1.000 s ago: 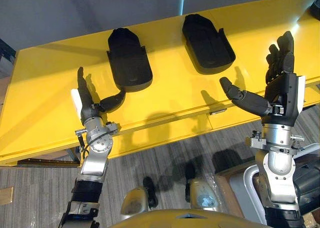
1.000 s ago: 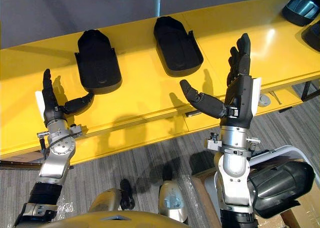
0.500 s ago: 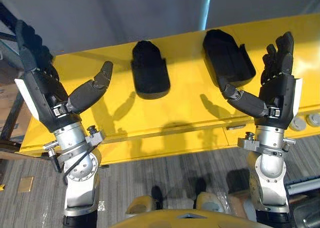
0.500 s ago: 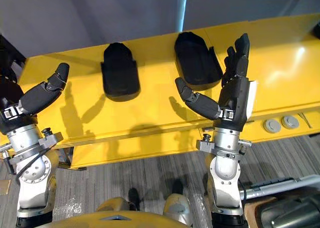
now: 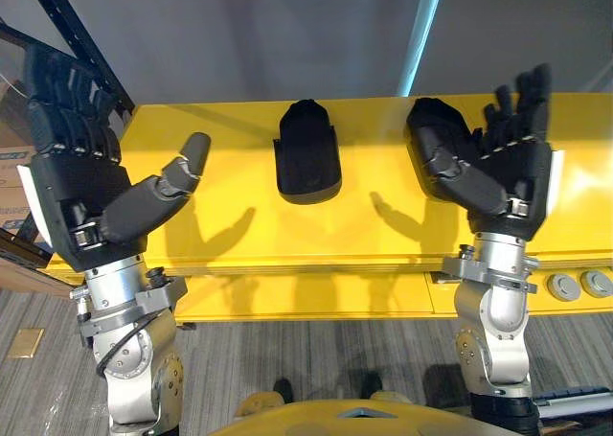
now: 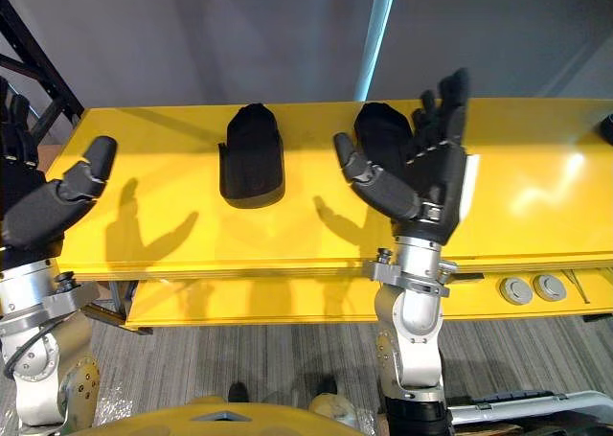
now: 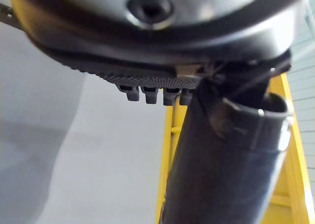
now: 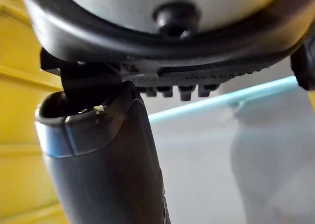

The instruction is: Walk over and take three plastic housings, then place them on the shelf

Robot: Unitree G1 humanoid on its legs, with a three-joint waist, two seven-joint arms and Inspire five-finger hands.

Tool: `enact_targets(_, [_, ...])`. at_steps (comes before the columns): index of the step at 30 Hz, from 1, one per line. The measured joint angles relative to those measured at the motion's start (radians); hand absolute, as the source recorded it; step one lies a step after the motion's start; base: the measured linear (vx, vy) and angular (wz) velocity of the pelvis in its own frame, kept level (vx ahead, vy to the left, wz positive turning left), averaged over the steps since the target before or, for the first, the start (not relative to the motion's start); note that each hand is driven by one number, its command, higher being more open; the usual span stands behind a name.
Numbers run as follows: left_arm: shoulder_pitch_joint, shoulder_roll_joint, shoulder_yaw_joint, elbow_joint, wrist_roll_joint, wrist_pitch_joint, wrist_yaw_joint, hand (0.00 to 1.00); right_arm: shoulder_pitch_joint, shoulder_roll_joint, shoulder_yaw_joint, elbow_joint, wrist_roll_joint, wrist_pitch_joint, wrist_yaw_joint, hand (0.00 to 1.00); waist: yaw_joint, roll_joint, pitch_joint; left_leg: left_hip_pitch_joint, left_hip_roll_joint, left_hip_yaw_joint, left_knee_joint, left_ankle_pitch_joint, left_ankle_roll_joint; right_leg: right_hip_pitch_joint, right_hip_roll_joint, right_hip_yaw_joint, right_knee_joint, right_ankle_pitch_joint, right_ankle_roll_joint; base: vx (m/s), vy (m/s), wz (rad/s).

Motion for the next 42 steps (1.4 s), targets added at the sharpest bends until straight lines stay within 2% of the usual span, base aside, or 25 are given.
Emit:
enact_targets(2, [0.0,-0.005,-0.002,0.0,-0.006,0.0,-0.011,1.0,-0.001,0.0,0.031,0.004,0.039,0.03,0.041,1.0,0.0,0.0,0.0,0.01,0.0,0.0,-0.015,0.009,-0.001,0.002,0.0,-0.004,0.0,0.0,0.0,-0.02,-0.006,0.06])
enact_targets(3, [0.0,-0.017,-0.004,0.0,-0.005,0.001,-0.016,1.0,-0.002,0.0,0.058,0.018,0.045,0.07,0.08,1.0,0.001,-0.002,-0.002,0.014,-0.001,-0.002,-0.026,0.015,-0.001,0.005,0.001,-0.007,0.0,0.0,0.0,-0.02,-0.005,0.05])
enact_targets(5, [0.0,-0.025,-0.004,0.0,-0.005,0.001,-0.02,1.0,-0.003,0.0,0.089,0.044,0.045,0.11,0.108,1.0,0.001,-0.006,-0.005,0.014,-0.001,-0.005,-0.031,0.018,-0.001,0.005,0.001,-0.009,-0.001,0.0,0.0,-0.02,-0.003,0.05])
enact_targets(9, [0.005,-0.027,-0.01,0.0,-0.006,0.006,-0.024,1.0,-0.002,0.013,0.141,0.122,0.061,0.188,0.11,1.0,0.002,-0.018,-0.014,0.022,-0.002,-0.004,-0.051,0.025,0.0,0.005,0.002,-0.009,-0.003,0.0,0.0,-0.01,-0.001,0.01])
enact_targets(12, [0.036,-0.027,-0.016,0.0,-0.006,0.014,-0.025,1.0,0.002,0.033,0.164,0.158,0.061,0.221,0.104,1.0,0.001,-0.022,-0.016,0.027,-0.003,0.001,-0.06,0.026,0.0,0.005,0.002,-0.006,-0.007,0.001,0.001,-0.01,0.002,-0.05])
enact_targets(20, [0.043,-0.029,-0.062,0.0,-0.006,0.033,-0.023,1.0,0.003,0.035,0.2,0.166,0.043,0.226,0.063,1.0,0.001,-0.023,-0.017,0.014,-0.005,0.001,-0.063,0.027,0.0,-0.007,0.001,-0.007,-0.016,0.002,0.003,0.0,0.0,0.0])
enact_targets(26, [0.056,-0.029,-0.09,0.0,-0.005,0.034,-0.02,1.0,0.002,0.034,0.22,0.173,0.043,0.256,0.069,1.0,0.0,-0.023,-0.017,0.012,-0.005,0.001,-0.063,0.026,-0.001,-0.012,0.001,-0.006,-0.016,0.002,0.003,0.0,0.0,0.0])
enact_targets(42, [0.071,-0.029,-0.126,0.0,-0.005,0.034,-0.004,1.0,-0.003,0.029,0.264,0.2,0.041,0.262,0.09,1.0,0.001,-0.025,-0.015,0.014,-0.008,-0.016,-0.063,0.027,0.0,-0.001,-0.001,-0.014,-0.016,0.001,0.003,-0.01,-0.002,0.02])
